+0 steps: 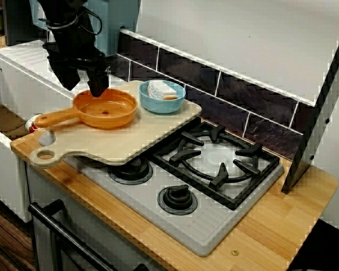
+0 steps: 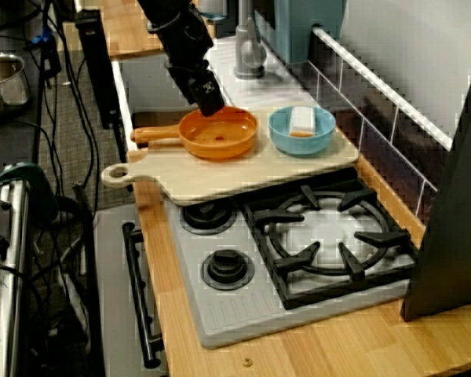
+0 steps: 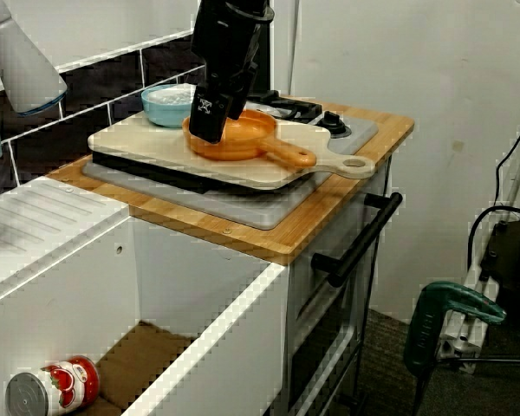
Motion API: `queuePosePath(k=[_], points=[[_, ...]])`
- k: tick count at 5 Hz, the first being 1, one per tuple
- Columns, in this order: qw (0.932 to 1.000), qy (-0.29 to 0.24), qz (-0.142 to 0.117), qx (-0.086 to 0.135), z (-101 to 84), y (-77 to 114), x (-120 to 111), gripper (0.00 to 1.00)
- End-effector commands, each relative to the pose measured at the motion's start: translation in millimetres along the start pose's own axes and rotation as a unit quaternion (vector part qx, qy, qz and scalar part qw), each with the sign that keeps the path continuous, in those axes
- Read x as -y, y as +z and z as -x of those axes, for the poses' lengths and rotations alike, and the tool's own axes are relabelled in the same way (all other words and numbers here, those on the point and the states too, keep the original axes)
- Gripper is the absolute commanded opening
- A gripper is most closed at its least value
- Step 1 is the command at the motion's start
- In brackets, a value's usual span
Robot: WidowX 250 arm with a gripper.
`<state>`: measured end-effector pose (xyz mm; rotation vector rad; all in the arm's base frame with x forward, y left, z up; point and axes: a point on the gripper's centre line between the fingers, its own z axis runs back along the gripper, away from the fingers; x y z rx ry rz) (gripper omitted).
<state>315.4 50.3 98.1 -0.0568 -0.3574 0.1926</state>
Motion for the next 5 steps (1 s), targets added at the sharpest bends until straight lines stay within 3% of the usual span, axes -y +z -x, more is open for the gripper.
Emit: queuePosePath(k=[1,2,3,4,5], points=[[1.0,0.0,0.0,0.0,0.0,0.0,0,1.0],[0.9995,-0.026,0.012,-0.009,5.5,15.5,13,1.0],[0.9985,-0.049,0.024,0.005,9.6,32.3,24,1.0],[0.9975,-0.064,0.029,0.008,9.8,36.6,34,1.0],[0.9964,-0.079,0.015,0.024,6.1,39.6,47,1.0]])
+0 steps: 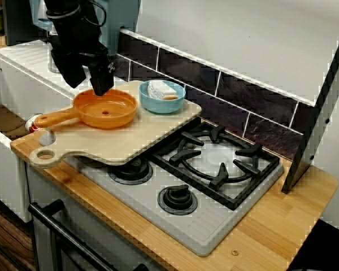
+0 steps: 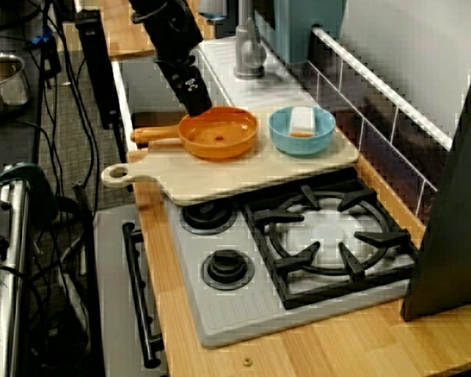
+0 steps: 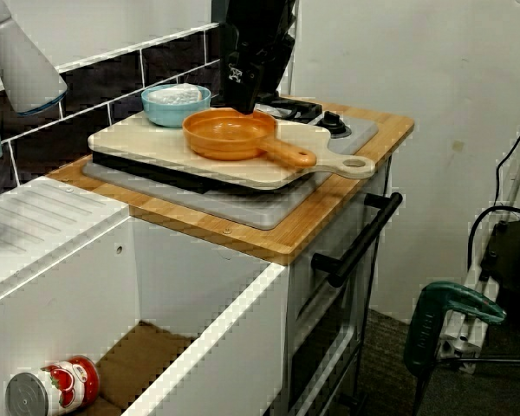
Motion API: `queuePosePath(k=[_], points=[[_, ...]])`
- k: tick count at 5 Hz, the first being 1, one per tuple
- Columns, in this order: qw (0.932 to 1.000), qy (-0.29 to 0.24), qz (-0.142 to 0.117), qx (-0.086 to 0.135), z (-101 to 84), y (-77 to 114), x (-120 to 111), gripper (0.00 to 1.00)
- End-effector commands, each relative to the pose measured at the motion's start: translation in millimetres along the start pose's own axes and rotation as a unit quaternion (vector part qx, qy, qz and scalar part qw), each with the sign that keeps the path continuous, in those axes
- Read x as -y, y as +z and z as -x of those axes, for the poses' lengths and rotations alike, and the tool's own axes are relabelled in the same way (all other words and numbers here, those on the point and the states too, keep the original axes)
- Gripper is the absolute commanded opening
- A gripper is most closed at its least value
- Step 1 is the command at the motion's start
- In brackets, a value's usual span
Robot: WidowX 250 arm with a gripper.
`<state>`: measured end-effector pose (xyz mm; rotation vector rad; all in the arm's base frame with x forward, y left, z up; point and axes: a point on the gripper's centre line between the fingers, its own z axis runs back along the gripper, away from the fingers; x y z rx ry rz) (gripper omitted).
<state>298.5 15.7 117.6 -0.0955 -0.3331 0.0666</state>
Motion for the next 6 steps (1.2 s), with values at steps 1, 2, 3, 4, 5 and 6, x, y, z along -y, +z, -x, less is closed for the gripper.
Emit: queuePosePath(k=[1,2,3,4,5,6], points=[[0.9978,-0.035,-0.003,0.055,-10.5,11.7,33,1.0],[0.9965,-0.052,0.013,0.064,-12.2,6.9,53,1.0],[0.9953,-0.074,0.008,0.062,-14.6,1.2,73,1.0],[0.9947,-0.087,0.002,0.055,-13.9,-7.4,87,1.0],[0.9946,-0.092,-0.002,0.049,-11.7,-17.7,90,1.0],[0.9947,-0.092,0.002,0.047,-9.8,-20.8,89,0.0]])
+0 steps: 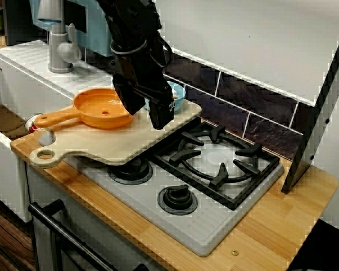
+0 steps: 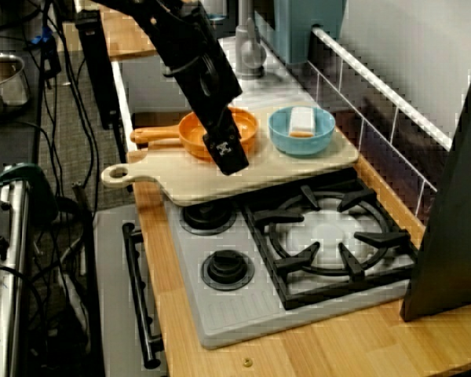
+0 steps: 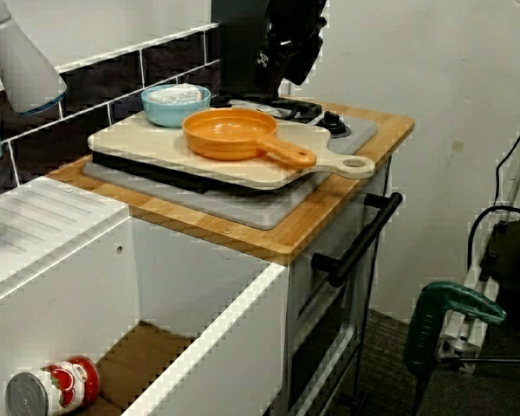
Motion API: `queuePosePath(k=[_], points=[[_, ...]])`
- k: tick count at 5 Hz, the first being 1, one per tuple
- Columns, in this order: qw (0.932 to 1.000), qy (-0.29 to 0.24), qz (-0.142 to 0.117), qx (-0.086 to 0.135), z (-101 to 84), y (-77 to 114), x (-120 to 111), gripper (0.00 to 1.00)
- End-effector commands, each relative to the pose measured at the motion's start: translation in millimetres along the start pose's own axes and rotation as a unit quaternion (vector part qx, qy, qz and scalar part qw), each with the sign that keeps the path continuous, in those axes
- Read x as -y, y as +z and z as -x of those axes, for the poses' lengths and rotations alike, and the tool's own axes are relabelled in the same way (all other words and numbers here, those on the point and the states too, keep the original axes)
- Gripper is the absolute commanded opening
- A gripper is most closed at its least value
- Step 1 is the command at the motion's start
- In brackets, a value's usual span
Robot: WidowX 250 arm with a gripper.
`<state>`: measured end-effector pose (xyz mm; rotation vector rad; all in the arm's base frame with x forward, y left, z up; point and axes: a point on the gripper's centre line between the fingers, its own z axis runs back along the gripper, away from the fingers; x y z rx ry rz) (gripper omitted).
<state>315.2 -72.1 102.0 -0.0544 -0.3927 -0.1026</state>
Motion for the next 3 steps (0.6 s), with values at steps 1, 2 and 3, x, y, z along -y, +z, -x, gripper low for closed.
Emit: queuePosePath(k=[1,2,3], points=[[0.9997,0.002,0.008,0.024,-4.0,5.9,-2,0.0],[0.9997,0.003,0.005,0.024,0.6,2.3,-5,0.0],[0.9996,0.006,0.0,0.027,6.4,-1.6,-9,0.0]])
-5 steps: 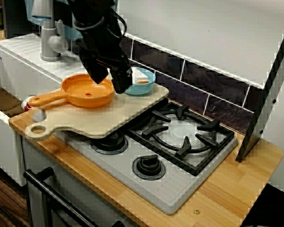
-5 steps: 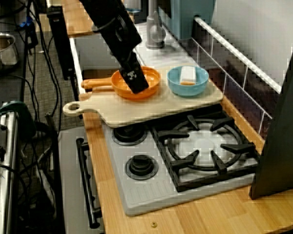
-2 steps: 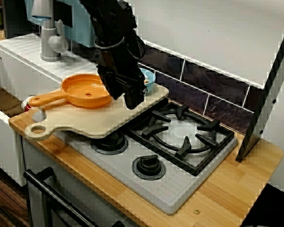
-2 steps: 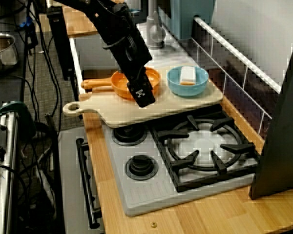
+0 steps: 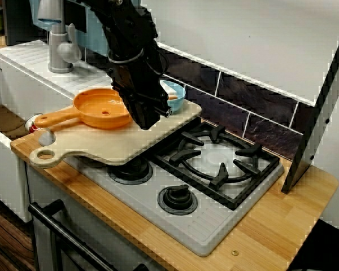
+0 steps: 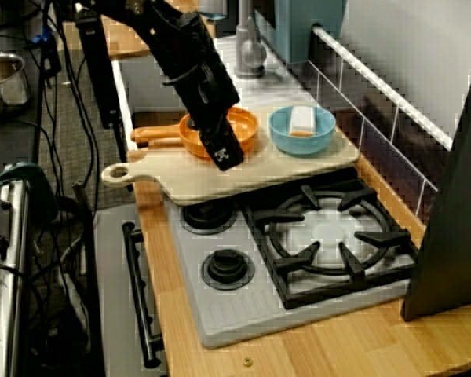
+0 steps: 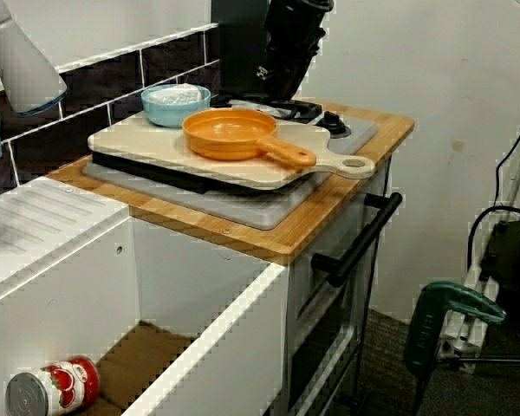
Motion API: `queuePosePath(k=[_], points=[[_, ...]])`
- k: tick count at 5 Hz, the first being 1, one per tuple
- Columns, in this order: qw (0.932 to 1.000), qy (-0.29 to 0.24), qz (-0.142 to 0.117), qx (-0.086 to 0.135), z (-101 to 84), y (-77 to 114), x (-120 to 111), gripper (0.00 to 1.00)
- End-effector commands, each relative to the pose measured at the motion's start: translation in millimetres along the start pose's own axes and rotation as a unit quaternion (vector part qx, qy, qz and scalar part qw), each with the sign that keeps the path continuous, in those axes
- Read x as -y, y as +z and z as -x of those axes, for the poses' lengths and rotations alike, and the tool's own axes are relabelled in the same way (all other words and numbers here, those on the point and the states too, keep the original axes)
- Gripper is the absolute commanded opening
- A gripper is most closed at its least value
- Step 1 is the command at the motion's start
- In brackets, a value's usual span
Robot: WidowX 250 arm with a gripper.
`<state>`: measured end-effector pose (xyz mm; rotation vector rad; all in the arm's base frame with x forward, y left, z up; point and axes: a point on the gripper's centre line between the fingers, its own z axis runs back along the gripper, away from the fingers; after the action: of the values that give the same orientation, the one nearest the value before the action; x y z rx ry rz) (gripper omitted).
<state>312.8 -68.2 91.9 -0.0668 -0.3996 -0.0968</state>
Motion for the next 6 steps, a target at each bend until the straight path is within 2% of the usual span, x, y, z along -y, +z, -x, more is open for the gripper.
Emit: queuePosePath(k=[1,3,5,6], points=[[0.9997,0.001,-0.008,0.022,3.2,2.1,-6,0.0],[0.9996,0.012,-0.014,0.021,5.2,-1.0,-17,0.0],[0.9987,0.034,-0.019,0.032,-1.1,-0.5,-40,0.0],[0.9975,0.047,-0.026,0.045,-0.2,3.2,-57,0.0]])
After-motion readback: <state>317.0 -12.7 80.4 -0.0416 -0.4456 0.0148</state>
